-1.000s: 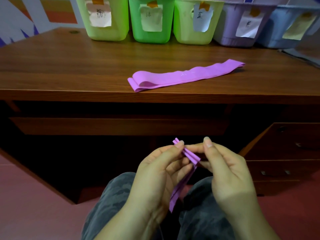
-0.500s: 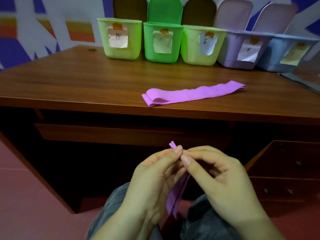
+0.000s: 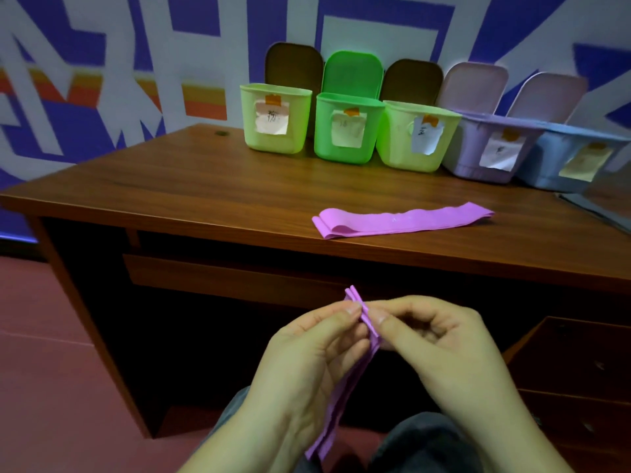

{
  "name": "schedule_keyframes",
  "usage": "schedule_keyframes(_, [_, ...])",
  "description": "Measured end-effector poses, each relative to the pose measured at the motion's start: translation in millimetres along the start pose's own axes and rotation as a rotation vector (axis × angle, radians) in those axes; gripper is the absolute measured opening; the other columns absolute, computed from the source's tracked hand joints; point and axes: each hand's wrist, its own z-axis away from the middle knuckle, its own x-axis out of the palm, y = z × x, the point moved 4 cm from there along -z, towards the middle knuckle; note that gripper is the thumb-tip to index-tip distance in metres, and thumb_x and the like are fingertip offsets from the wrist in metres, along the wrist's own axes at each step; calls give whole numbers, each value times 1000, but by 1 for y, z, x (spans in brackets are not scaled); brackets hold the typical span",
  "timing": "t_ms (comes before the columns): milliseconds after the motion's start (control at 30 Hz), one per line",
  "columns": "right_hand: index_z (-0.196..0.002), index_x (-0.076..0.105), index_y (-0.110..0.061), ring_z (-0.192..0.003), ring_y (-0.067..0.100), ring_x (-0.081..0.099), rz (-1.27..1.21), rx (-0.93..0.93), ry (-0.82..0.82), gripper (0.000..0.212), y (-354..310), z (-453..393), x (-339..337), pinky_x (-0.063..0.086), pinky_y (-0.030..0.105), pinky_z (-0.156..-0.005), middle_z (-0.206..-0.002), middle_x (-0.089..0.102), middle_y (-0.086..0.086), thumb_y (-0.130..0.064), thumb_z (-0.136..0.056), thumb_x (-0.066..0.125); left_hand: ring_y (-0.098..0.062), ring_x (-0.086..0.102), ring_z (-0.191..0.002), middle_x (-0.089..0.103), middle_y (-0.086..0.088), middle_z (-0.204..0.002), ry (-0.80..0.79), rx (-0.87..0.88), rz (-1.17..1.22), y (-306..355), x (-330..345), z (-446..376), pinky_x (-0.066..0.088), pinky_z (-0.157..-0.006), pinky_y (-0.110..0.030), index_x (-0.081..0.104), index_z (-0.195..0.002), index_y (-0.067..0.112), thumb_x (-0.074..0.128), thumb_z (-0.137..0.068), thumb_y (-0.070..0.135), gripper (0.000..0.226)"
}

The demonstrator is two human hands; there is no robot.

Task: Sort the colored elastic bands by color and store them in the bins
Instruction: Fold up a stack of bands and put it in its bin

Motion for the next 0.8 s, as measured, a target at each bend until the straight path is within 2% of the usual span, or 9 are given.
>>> schedule_keyframes(100, [-72,76,-11,-68,12,70,29,26,15,15,-1,1,1,54,17,-64,-73,74,5,2,-76,70,-11,66,-54,70,-12,-66,2,-6,3,1,0,4,55,-57,-20,74,-59,4,64,-59,5,11])
schedule_keyframes(167, [-72,77,-15,-69,13,70,43,42,20,20,-3,0,1,56,21,-66,-74,74,5,1,-78,67,-11,65,-53,68,-10,-64,-4,-4,-16,3,1,6,55,-57,-20,74,-61,3,64,-70,1,13])
schedule_keyframes(267, [-66,77,-13,-63,12,69,-93,135,25,23,-5,-2,-2,53,19,-56,-73,73,9,2,-78,64,-10,64,-53,67,-9,-64,-5,7,-11,6,2,9,56,-55,-20,74,-58,5,61,-79,2,25])
schedule_keyframes(367, [-63,75,-7,-58,14,67,-284,274,14,13,-4,-3,-2,53,21,-52,-70,72,13,-7,-69,62,-10,64,-52,66,-8,-62,-11,9,11,10,5,12,55,-52,-19,72,-54,7,62,-78,2,26])
schedule_keyframes(433, [-63,73,-6,-56,14,66,-312,309,71,20,-2,-5,-6,54,23,-50,-69,71,13,-2,-77,59,-10,63,-50,64,-7,-60,-13,10,27,12,6,15,55,-51,-19,71,-51,7,63,-75,2,25])
schedule_keyframes(500, [-61,73,-8,-57,13,66,-246,264,158,29,-3,-8,-11,53,22,-50,-67,71,9,1,-84,57,-10,62,-48,62,-6,-58,-8,16,43,14,6,17,55,-50,-19,69,-49,8,63,-71,2,24])
schedule_keyframes(600, [-61,75,-16,-64,10,67,-79,128,216,30,-12,-7,-13,53,20,-54,-71,73,4,-1,-84,61,-10,61,-47,61,-6,-56,4,30,46,16,4,17,54,-49,-20,68,-47,9,63,-75,2,29])
schedule_keyframes(700, [-69,76,-14,-72,17,70,-5,25,150,20,-20,-3,-7,58,28,-67,-76,74,5,-2,-80,66,-10,63,-49,63,-6,-58,-22,33,32,16,7,17,55,-51,-20,70,-49,9,66,-58,8,9])
schedule_keyframes(800, [-75,77,-20,-77,17,71,82,-33,93,17,-24,2,-2,57,36,-78,-79,75,2,-6,-79,68,-10,64,-51,65,-7,-59,-26,30,20,15,7,16,56,-53,-20,72,-52,9,65,-53,11,7])
